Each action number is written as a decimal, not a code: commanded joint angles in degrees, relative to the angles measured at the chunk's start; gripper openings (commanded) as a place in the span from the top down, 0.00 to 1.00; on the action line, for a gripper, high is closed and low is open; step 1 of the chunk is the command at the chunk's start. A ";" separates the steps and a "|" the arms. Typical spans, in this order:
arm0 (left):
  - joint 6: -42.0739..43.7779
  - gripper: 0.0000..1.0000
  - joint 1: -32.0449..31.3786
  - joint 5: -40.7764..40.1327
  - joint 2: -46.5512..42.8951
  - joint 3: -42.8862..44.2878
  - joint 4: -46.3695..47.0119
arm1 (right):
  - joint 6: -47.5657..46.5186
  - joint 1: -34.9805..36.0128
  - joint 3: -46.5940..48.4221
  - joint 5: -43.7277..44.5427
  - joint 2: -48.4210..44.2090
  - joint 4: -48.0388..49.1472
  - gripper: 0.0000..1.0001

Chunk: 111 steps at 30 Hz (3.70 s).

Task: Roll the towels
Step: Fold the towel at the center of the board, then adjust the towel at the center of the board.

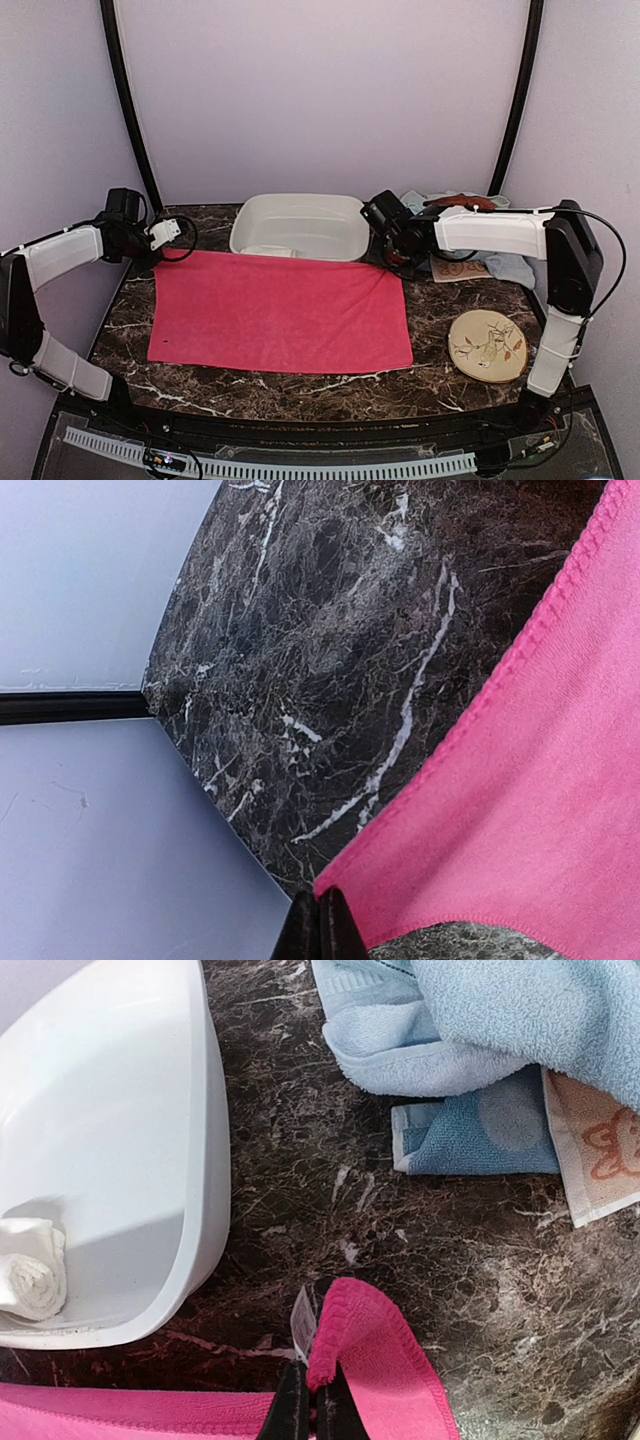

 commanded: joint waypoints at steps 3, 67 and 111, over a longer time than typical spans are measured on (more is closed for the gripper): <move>-2.00 1.00 0.54 2.44 -1.12 0.19 -4.92 | -0.12 -0.48 -5.81 -0.78 -3.21 -0.08 1.00; 5.77 0.38 0.60 15.06 -22.96 -8.86 -38.65 | 14.29 19.96 -32.06 -5.36 -32.62 -12.77 0.60; 6.03 0.53 7.99 9.77 -13.11 -25.65 -13.32 | -2.72 -5.82 -31.56 -15.33 -16.12 11.24 0.77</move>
